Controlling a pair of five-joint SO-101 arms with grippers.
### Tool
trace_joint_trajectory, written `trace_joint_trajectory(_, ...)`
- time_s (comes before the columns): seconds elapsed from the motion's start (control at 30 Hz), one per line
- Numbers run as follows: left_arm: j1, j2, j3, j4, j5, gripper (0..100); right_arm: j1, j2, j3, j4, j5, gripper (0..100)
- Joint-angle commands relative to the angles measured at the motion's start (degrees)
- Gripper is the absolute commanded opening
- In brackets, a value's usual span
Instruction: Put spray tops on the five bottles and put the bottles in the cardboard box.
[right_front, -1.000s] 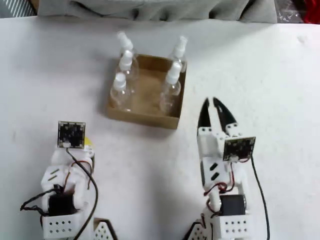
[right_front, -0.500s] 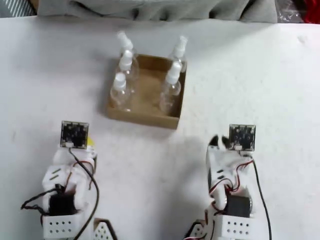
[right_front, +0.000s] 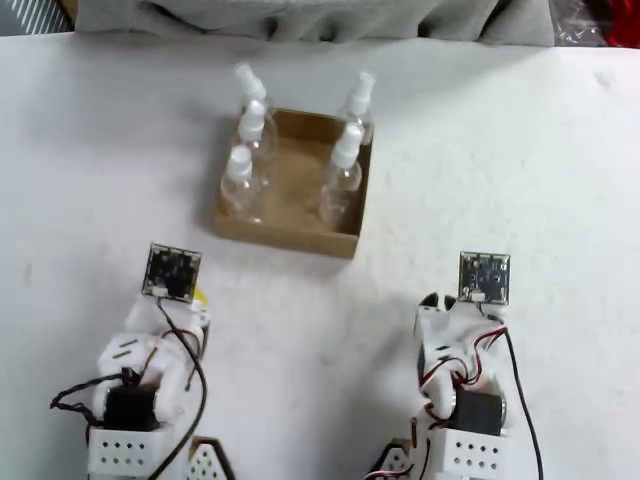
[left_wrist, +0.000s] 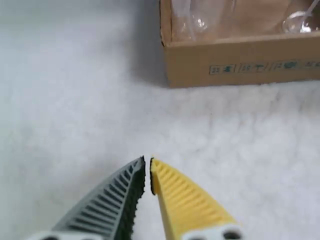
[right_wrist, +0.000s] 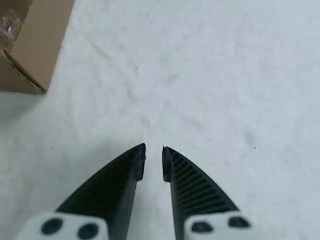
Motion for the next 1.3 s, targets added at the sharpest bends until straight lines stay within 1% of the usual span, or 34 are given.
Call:
trace_joint_trajectory(0.0,0.75,-0.48,-0.18,10.64,-0.35,2,0.57,-0.22,0.53,8.04,0.09,1.7)
trace_joint_trajectory(0.03,0.75,-0.48,-0.18,14.15,-0.35,2,0.66,-0.22,0.53,11.03,0.09,1.7)
trace_joint_trajectory(0.07,0.66,-0.84,-0.18,15.38,-0.53,2,0.57,-0.22,0.53,13.93,-0.09,1.8)
trace_joint_trajectory(0.13,0.66,-0.66,-0.18,14.33,-0.35,2,0.48,-0.13,0.53,13.76,0.09,1.7)
trace_joint_trajectory(1.27,0.66,-0.57,-0.18,14.51,-0.35,2,0.4,-0.31,0.53,13.85,0.09,1.7)
